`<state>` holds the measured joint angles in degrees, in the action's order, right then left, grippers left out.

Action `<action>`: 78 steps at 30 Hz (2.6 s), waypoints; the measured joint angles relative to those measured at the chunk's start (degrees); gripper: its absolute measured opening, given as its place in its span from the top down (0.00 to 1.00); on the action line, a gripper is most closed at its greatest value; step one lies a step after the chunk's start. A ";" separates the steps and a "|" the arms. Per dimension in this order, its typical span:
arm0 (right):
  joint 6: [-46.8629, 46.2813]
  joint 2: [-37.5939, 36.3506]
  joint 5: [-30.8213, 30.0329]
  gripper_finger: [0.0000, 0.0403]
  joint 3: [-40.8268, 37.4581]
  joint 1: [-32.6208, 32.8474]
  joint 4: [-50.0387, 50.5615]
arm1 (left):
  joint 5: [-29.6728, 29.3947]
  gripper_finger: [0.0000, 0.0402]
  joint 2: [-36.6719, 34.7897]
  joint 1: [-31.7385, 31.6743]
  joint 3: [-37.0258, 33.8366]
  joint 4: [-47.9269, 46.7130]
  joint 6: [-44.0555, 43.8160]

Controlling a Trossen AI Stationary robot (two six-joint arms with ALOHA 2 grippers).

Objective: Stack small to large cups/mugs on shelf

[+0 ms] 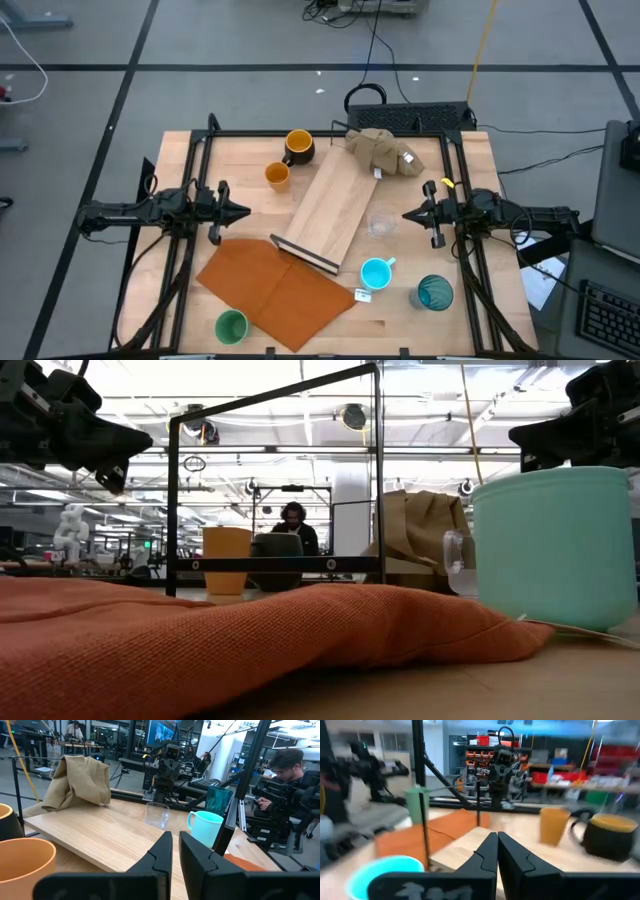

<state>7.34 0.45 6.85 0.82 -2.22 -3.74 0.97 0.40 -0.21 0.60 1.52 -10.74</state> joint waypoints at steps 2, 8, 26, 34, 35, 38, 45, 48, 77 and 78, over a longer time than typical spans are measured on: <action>8.00 0.00 -2.69 1.00 0.00 -0.06 -0.03 | 0.00 0.92 0.02 0.00 0.00 0.00 0.00; 17.42 0.02 -6.35 1.00 0.00 -0.06 -0.91 | -0.02 0.92 0.02 0.00 0.00 0.07 0.02; -48.76 0.00 -5.48 1.00 -0.02 0.42 -10.55 | -1.80 0.92 0.02 0.02 0.00 10.77 -19.52; -51.67 -0.02 -7.06 1.00 -0.02 0.42 -23.95 | -6.32 0.92 0.02 -0.02 -0.01 13.79 -23.07; -51.66 0.01 -7.06 1.00 -0.02 0.42 -26.15 | -6.87 0.92 0.01 0.01 -0.02 14.21 -23.09; -51.93 -0.02 -6.97 1.00 -0.02 0.45 -32.95 | -7.69 0.92 0.02 -0.02 -0.02 17.66 -23.68; -54.62 0.00 -6.21 1.00 -0.02 0.46 -36.77 | -8.10 0.92 0.02 -0.02 -0.02 21.14 -24.49; -51.81 0.18 -11.35 1.00 -0.02 0.35 -35.81 | -11.34 0.92 0.02 -0.02 -0.02 21.43 -27.24; -41.99 22.60 -9.19 0.64 27.91 0.35 -26.37 | -20.84 0.72 42.88 -2.55 65.20 -35.58 -16.75; -41.69 23.73 -8.40 0.63 29.14 0.35 -26.41 | -21.31 0.71 44.74 -3.19 67.67 -38.66 -16.04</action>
<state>-34.36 24.18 -1.55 29.96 -1.87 -30.15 -20.34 45.14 -3.40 68.27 -37.14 -26.79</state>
